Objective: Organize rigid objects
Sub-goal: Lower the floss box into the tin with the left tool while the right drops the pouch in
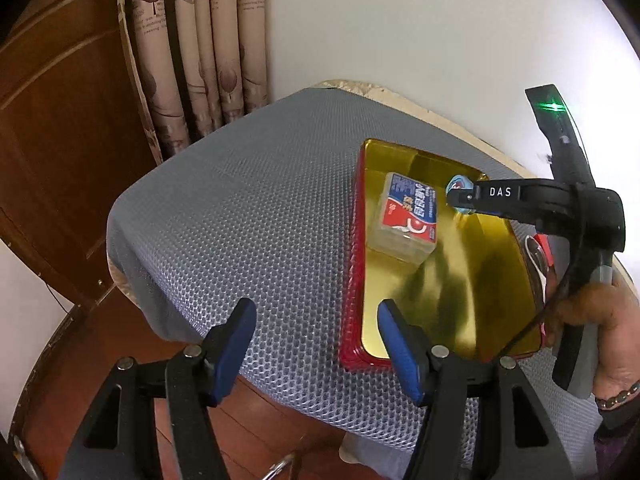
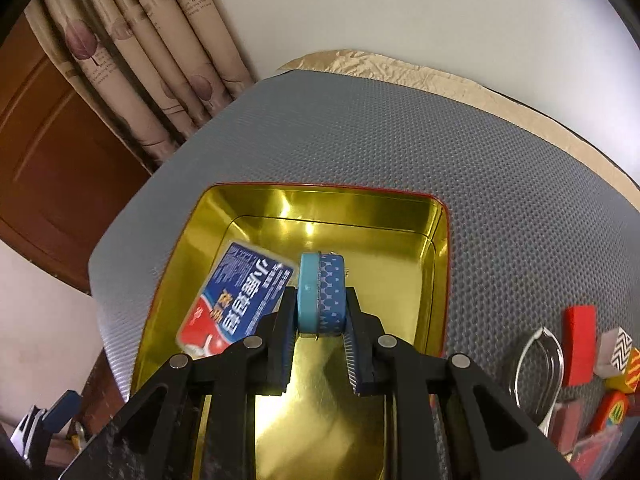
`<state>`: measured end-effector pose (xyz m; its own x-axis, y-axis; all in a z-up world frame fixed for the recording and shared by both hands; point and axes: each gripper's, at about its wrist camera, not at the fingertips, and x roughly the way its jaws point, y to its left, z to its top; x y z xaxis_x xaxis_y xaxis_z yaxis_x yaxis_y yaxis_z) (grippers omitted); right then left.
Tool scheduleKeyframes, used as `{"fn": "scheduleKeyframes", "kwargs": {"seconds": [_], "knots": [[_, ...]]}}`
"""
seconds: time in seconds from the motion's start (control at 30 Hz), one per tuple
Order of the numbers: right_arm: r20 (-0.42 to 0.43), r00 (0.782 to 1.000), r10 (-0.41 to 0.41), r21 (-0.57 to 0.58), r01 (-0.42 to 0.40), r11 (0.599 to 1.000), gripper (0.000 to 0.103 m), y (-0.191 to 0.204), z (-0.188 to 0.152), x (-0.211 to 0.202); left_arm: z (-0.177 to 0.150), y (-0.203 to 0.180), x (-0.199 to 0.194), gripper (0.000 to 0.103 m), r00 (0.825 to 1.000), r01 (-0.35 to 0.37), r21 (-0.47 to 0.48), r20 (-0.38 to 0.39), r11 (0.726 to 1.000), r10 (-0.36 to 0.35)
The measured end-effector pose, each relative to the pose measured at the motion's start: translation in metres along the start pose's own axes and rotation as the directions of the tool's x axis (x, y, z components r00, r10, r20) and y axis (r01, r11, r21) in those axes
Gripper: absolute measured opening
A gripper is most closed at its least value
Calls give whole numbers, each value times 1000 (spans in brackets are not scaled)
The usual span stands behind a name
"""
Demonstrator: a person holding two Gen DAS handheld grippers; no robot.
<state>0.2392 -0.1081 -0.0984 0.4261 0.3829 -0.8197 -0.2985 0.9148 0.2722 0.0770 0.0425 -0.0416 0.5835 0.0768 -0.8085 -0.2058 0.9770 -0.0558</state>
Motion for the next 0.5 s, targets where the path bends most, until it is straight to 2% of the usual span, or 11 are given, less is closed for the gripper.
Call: {"fn": "scheduleKeyframes", "kwargs": {"seconds": [0.07,0.1,0.17,0.23,0.27,0.3,0.33,0.37,0.4,0.5], "knots": [[4,1000,5,8,-5,1000,25,-3,0,1,0,-2,1,65,1000,-1,-7,1,1000,1],[17,1000,8,13,-8,1000,30,-3,-2,-1,0,-2,0,65,1000,-3,-8,3,1000,3],[68,997,25,15,-26,1000,39,-5,-8,-17,-1,-4,0,65,1000,-15,2,9,1000,15],[152,987,61,21,-65,998,41,-11,-24,-49,-3,-5,0,65,1000,-20,15,10,1000,20],[191,977,91,16,-96,995,47,-16,-40,-69,-3,-6,-1,65,1000,-16,21,13,1000,16],[210,972,101,1,-104,995,58,-20,-55,-85,-4,-7,-3,65,1000,-11,25,18,1000,11],[221,970,99,-16,-98,995,64,-23,-69,-96,-5,-9,-5,65,1000,-3,36,26,999,2],[236,969,79,-41,-71,997,74,-29,-88,-112,-6,-11,-7,65,1000,3,45,31,999,-4],[248,968,33,-69,-17,997,78,-40,-116,-132,-8,-15,-10,65,999,9,57,39,998,-11],[208,973,-96,-116,122,986,79,-75,-169,-161,-14,-30,-18,65,998,27,111,59,993,-33]]}}
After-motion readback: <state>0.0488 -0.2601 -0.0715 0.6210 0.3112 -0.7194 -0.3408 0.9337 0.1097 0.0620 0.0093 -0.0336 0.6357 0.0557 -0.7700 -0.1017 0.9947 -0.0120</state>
